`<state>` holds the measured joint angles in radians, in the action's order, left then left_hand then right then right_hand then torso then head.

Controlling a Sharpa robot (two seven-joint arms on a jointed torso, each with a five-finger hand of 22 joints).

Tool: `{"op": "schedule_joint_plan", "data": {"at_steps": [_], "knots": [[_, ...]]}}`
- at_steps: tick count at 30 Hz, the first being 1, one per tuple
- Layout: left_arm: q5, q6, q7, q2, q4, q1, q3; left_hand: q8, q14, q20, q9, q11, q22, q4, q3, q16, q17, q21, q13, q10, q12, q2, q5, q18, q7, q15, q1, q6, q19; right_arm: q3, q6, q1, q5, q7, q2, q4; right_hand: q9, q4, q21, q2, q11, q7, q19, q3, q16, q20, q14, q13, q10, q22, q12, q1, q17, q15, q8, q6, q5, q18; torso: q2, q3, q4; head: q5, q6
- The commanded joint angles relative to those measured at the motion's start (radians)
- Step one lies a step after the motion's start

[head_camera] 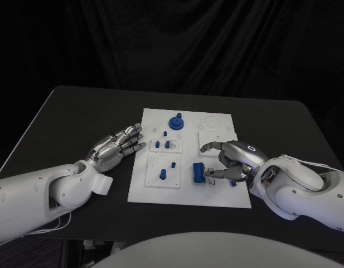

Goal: Assemble the parts on the task board

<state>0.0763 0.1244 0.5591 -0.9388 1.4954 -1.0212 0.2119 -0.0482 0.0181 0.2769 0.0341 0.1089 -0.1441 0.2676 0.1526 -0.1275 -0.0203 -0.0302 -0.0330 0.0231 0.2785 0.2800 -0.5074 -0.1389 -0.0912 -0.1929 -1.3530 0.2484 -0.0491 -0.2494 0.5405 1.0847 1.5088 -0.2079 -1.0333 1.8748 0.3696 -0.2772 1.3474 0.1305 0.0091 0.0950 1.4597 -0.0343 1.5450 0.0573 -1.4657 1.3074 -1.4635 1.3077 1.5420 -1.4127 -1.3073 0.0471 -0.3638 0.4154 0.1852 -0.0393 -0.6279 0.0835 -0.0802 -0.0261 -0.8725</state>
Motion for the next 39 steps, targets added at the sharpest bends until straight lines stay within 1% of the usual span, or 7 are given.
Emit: {"op": "schedule_joint_plan", "data": {"at_steps": [1, 7, 17, 20, 29, 33, 39], "knots": [[-0.001, 0.008, 0.01, 0.001, 0.003, 0.001, -0.001, -0.007, -0.001, 0.006, 0.001, -0.009, 0.001, 0.0, -0.003, -0.006, -0.002, -0.004, -0.002, 0.001, 0.003, 0.002, -0.005, -0.016, -0.007, -0.007, -0.009, -0.001, -0.002, 0.0, -0.061, -0.008, 0.09, -0.032, 0.007, -0.005, -0.013, -0.012, -0.007, 0.017, -0.006, -0.001, -0.007, -0.019, -0.005, -0.003, -0.086, 0.205, -0.053, 0.188, -0.005, -0.028, -0.212, 0.009, -0.008, -0.012, 0.004, -0.017, 0.0, 0.0005, 0.0001, 0.001, 0.0], [-0.001, 0.009, 0.009, 0.002, 0.002, 0.001, -0.001, -0.007, -0.001, 0.006, 0.001, -0.009, 0.001, 0.0, -0.003, -0.006, -0.002, -0.004, -0.002, 0.001, 0.003, 0.002, -0.005, -0.016, -0.007, -0.007, -0.009, -0.001, -0.002, 0.0, -0.085, -0.018, 0.117, -0.042, 0.024, -0.019, -0.027, -0.017, -0.017, 0.045, -0.006, -0.001, -0.011, -0.017, -0.013, -0.003, -0.081, 0.2, -0.048, 0.185, -0.008, -0.048, -0.2, 0.009, -0.022, -0.026, 0.002, -0.019, 0.0, -0.0003, -0.0014, 0.0, 0.0], [-0.001, 0.011, 0.008, 0.003, 0.0, 0.001, -0.001, -0.007, -0.001, 0.006, 0.001, -0.01, 0.001, 0.0, -0.003, -0.006, -0.002, -0.004, -0.002, 0.001, 0.003, 0.001, -0.005, -0.016, -0.008, -0.007, -0.009, -0.001, -0.002, 0.001, -0.081, -0.027, 0.125, -0.046, 0.043, -0.033, -0.042, -0.021, -0.029, 0.08, 0.0, 0.007, -0.015, 0.013, -0.018, 0.0, -0.078, 0.198, -0.046, 0.182, -0.009, 0.0, -0.192, 0.005, -0.05, -0.048, -0.045, -0.02, 0.0, -0.0007, -0.0017, -0.001, 0.0], [-0.001, 0.012, 0.008, 0.004, -0.001, 0.002, -0.001, -0.007, -0.001, 0.006, 0.001, -0.01, 0.001, 0.0, -0.003, -0.006, -0.002, -0.004, -0.002, 0.001, 0.003, 0.001, -0.005, -0.016, -0.008, -0.007, -0.009, -0.001, -0.002, 0.001, -0.077, -0.028, 0.126, -0.05, 0.049, -0.037, -0.043, -0.02, -0.037, 0.067, 0.005, 0.013, -0.018, 0.004, -0.021, 0.003, -0.076, 0.197, -0.045, 0.18, -0.009, 0.01, -0.187, 0.001, -0.073, -0.041, -0.047, -0.022, 0.0, -0.0005, -0.0017, -0.002, 0.0], [-0.001, 0.014, 0.007, 0.005, -0.002, 0.002, -0.001, -0.007, -0.001, 0.006, 0.001, -0.01, 0.001, 0.0, -0.003, -0.006, -0.002, -0.004, -0.002, 0.001, 0.003, 0.001, -0.005, -0.016, -0.008, -0.007, -0.009, -0.001, -0.002, 0.001, -0.073, -0.031, 0.126, -0.065, 0.068, -0.052, -0.036, -0.012, -0.067, 0.009, 0.016, 0.025, -0.029, -0.033, -0.032, 0.013, -0.069, 0.189, -0.035, 0.173, -0.013, -0.011, -0.169, -0.008, -0.172, -0.027, 0.043, -0.028, 0.001, -0.0001, -0.0014, -0.002, 0.0], [-0.001, 0.015, 0.007, 0.006, -0.003, 0.002, -0.001, -0.007, -0.001, 0.006, 0.001, -0.01, 0.001, 0.0, -0.003, -0.006, -0.002, -0.004, -0.002, 0.001, 0.003, 0.001, -0.005, -0.016, -0.008, -0.007, -0.009, -0.001, -0.002, 0.001, -0.068, -0.033, 0.126, -0.069, 0.074, -0.059, -0.034, -0.01, -0.074, -0.003, 0.017, 0.027, -0.032, -0.037, -0.034, 0.014, -0.068, 0.187, -0.033, 0.171, -0.014, -0.01, -0.165, -0.01, -0.195, -0.027, 0.062, -0.029, 0.0, -0.0004, -0.0019, -0.002, 0.0], [-0.001, 0.016, 0.006, 0.008, -0.004, 0.003, -0.001, -0.007, -0.001, 0.006, 0.001, -0.01, 0.002, 0.001, -0.003, -0.005, -0.001, -0.003, -0.002, 0.001, 0.003, 0.002, -0.005, -0.016, -0.008, -0.007, -0.009, -0.002, -0.002, 0.001, -0.056, -0.038, 0.126, -0.066, 0.082, -0.067, -0.031, 0.001, -0.083, -0.023, 0.019, 0.029, -0.034, -0.044, -0.037, 0.016, -0.066, 0.184, -0.03, 0.17, -0.015, -0.021, -0.16, -0.011, -0.248, -0.028, 0.144, -0.031, 0.0, -0.0002, -0.0016, -0.001, 0.0]]}}
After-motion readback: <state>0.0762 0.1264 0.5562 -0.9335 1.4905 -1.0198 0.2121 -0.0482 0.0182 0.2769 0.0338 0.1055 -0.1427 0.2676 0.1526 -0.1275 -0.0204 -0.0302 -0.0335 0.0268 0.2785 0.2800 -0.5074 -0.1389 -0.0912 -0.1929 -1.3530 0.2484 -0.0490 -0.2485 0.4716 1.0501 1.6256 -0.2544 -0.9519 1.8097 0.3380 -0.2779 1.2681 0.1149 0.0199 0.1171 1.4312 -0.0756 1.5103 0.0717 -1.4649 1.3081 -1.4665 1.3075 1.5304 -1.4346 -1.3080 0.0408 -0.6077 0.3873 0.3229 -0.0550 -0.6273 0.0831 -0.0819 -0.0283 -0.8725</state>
